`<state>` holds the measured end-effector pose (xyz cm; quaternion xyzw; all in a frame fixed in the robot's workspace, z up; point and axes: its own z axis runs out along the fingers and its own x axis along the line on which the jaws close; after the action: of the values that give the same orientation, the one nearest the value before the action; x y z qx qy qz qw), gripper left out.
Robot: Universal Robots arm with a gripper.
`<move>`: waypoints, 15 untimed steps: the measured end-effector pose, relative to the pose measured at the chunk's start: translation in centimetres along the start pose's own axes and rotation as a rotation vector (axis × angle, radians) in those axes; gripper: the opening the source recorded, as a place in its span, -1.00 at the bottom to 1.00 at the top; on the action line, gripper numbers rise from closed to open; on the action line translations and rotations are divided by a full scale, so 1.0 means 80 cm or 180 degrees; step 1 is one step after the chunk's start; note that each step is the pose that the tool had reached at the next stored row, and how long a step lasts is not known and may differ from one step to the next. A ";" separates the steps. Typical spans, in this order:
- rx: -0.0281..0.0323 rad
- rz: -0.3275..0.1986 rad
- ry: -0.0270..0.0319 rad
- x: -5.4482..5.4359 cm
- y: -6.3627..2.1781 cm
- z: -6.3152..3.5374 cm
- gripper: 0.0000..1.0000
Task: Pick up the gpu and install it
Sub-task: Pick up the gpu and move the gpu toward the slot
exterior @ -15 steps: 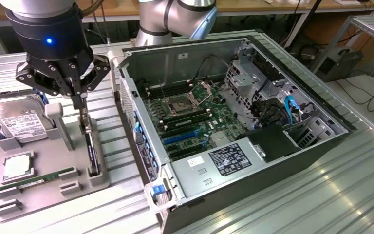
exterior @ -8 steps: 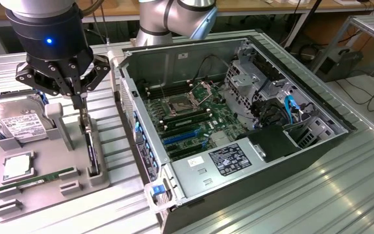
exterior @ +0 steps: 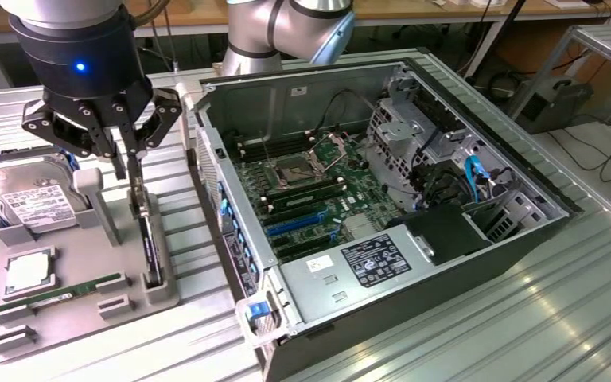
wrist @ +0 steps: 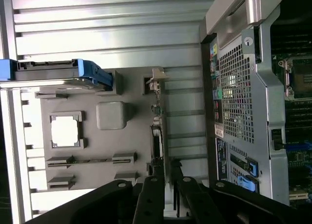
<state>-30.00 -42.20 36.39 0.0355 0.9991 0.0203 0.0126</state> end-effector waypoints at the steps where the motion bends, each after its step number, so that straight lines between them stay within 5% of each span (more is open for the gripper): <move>1: 0.0000 0.0000 0.0000 0.000 0.000 0.000 -0.66; 4: 0.0000 0.0000 0.0000 0.000 -0.001 0.003 -0.28; 15: 0.0001 0.0002 0.0000 0.000 -0.010 0.040 -0.28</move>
<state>-30.00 -42.85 33.20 0.0359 0.9991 0.0202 0.0125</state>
